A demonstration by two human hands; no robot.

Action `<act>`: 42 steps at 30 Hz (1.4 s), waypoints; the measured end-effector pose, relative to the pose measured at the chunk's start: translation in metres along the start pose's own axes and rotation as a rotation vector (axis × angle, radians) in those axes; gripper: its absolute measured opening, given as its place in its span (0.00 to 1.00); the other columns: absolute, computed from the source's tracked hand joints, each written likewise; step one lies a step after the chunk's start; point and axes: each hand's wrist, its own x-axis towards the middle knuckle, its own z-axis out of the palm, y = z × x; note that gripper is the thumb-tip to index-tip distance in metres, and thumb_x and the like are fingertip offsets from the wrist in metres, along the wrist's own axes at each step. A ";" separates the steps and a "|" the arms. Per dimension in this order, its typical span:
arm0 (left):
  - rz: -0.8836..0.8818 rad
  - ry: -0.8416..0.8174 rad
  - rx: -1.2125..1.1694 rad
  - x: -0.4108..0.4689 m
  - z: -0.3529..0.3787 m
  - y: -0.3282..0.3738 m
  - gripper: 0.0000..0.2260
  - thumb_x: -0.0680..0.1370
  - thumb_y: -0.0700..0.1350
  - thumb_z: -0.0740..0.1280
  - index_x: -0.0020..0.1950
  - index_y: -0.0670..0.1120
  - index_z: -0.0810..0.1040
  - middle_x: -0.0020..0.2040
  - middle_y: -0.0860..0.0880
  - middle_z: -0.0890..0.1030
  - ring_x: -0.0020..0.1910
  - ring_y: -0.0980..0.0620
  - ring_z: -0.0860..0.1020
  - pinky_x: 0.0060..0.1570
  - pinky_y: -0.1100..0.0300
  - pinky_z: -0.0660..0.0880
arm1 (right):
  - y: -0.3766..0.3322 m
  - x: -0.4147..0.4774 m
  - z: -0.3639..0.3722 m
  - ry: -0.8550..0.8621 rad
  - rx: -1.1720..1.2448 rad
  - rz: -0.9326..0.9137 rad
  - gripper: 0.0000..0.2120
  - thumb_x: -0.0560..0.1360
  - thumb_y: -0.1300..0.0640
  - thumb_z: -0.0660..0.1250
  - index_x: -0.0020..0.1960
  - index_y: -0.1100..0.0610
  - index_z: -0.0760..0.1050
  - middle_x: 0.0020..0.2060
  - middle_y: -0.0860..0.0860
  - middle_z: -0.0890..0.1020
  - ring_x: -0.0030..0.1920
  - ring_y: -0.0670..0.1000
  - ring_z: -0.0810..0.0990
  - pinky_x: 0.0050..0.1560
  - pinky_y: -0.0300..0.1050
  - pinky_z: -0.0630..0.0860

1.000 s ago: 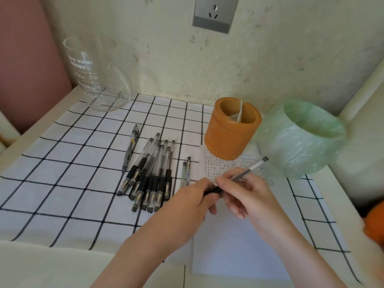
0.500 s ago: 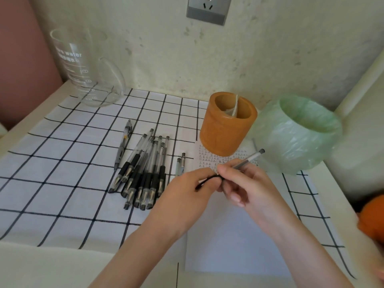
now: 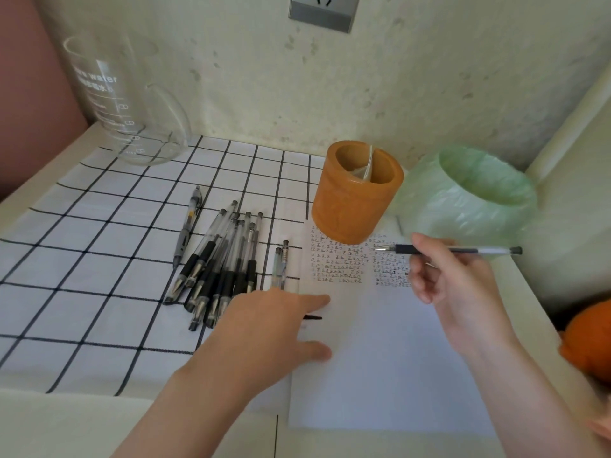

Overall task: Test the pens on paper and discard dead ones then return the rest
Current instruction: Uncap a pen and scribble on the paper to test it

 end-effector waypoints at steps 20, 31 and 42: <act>0.128 0.033 0.306 0.001 0.023 0.018 0.26 0.72 0.67 0.58 0.67 0.57 0.65 0.39 0.52 0.76 0.45 0.47 0.78 0.29 0.63 0.56 | 0.046 -0.013 0.047 -0.070 -0.117 0.037 0.11 0.74 0.57 0.69 0.39 0.64 0.77 0.23 0.51 0.78 0.24 0.48 0.75 0.24 0.36 0.67; 0.035 0.087 0.245 0.009 0.019 0.001 0.23 0.75 0.64 0.57 0.69 0.61 0.63 0.48 0.51 0.79 0.49 0.50 0.78 0.35 0.60 0.66 | 0.064 -0.003 0.047 0.074 -0.256 -0.209 0.22 0.72 0.57 0.72 0.26 0.56 0.64 0.19 0.45 0.66 0.24 0.45 0.64 0.28 0.34 0.63; -0.004 0.099 0.113 0.011 0.019 -0.006 0.23 0.74 0.64 0.60 0.68 0.66 0.62 0.53 0.54 0.79 0.54 0.54 0.77 0.43 0.63 0.69 | 0.075 0.001 0.048 0.097 -0.332 -0.330 0.19 0.72 0.65 0.68 0.27 0.58 0.63 0.21 0.45 0.63 0.26 0.44 0.62 0.29 0.34 0.62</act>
